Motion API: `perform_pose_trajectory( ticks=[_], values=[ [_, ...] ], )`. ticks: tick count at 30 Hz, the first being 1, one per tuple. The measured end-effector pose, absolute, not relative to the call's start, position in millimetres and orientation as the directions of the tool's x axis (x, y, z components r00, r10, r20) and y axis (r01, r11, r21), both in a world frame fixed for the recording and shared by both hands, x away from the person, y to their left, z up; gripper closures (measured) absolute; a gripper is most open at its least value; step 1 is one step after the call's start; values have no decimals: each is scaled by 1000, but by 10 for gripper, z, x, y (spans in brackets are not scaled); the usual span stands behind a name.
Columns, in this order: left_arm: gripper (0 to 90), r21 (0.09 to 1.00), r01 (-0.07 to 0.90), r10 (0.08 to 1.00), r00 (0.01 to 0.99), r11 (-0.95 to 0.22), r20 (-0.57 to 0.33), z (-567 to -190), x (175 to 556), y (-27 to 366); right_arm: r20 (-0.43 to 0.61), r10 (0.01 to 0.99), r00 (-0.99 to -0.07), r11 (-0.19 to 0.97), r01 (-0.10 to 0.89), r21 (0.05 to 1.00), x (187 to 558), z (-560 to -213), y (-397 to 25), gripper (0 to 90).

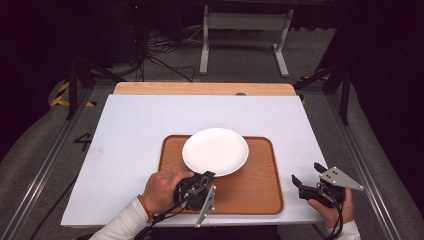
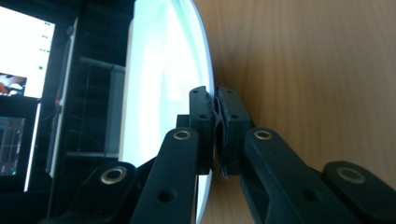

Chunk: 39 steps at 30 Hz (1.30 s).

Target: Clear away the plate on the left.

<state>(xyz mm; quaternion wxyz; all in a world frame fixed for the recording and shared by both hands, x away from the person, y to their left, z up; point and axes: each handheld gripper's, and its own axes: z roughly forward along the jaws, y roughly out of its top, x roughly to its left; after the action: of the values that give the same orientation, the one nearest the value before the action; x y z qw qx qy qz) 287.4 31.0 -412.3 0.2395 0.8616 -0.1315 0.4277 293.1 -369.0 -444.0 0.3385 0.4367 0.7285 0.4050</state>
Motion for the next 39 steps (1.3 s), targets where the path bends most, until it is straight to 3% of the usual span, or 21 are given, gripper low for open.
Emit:
perform_pose_trajectory(
  ticks=[25,32,39],
  values=[
    [871,306,-455,-81,654,-836,752,-4346,2861,258,-139,911,-390,291,366,884,2933,-4450,-3696,111],
    [848,365,-428,-76,728,-827,682,-4438,2923,244,-139,910,-391,293,367,883,2936,-4454,-3698,111],
    [826,354,-422,-94,743,-835,663,-4511,2940,201,-138,913,-385,288,366,885,2933,-4450,-3704,111]
  ],
)
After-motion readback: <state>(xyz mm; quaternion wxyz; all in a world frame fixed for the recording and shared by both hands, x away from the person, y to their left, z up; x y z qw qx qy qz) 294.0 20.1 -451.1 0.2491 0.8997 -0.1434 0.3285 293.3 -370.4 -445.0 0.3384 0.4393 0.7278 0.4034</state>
